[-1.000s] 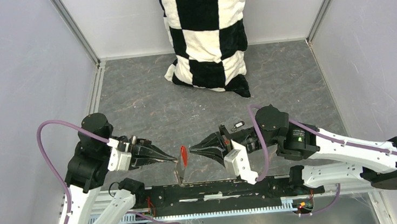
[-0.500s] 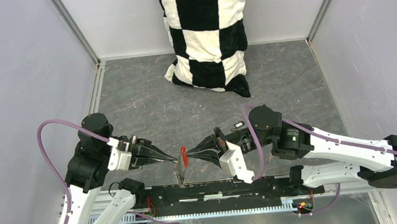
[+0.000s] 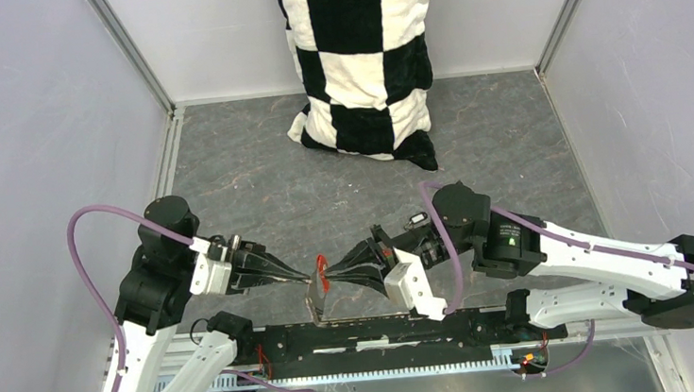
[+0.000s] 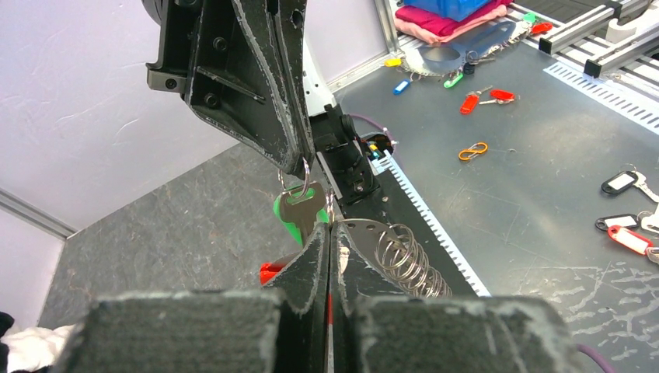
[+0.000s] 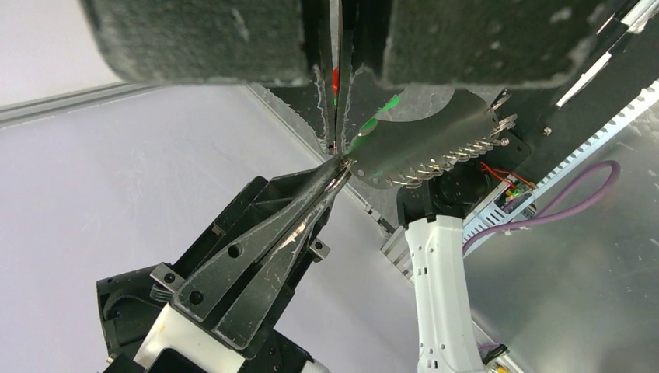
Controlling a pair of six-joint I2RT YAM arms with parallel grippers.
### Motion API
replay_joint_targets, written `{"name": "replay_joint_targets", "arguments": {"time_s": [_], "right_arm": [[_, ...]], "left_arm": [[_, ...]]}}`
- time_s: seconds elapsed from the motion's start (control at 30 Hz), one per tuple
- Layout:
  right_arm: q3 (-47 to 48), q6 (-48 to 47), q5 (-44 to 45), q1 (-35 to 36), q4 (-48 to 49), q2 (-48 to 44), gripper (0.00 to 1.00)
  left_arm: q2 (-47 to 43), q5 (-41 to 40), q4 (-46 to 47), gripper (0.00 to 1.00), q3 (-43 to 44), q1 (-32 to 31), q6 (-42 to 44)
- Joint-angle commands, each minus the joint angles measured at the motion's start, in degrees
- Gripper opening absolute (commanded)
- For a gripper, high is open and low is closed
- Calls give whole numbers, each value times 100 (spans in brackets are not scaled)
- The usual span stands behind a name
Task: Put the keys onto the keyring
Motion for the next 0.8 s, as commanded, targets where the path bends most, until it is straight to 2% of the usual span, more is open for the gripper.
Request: {"name": "replay_joint_targets", "arguments": {"time_s": [0.0,0.77], "right_arm": [[317,81,-158,24,220,30,0],[528,-25,-363,56,-94,212,0]], "left_arm": [[29,343,97,2,134,-11,-259],[-54,264,96,2,90,-12,-290]]}}
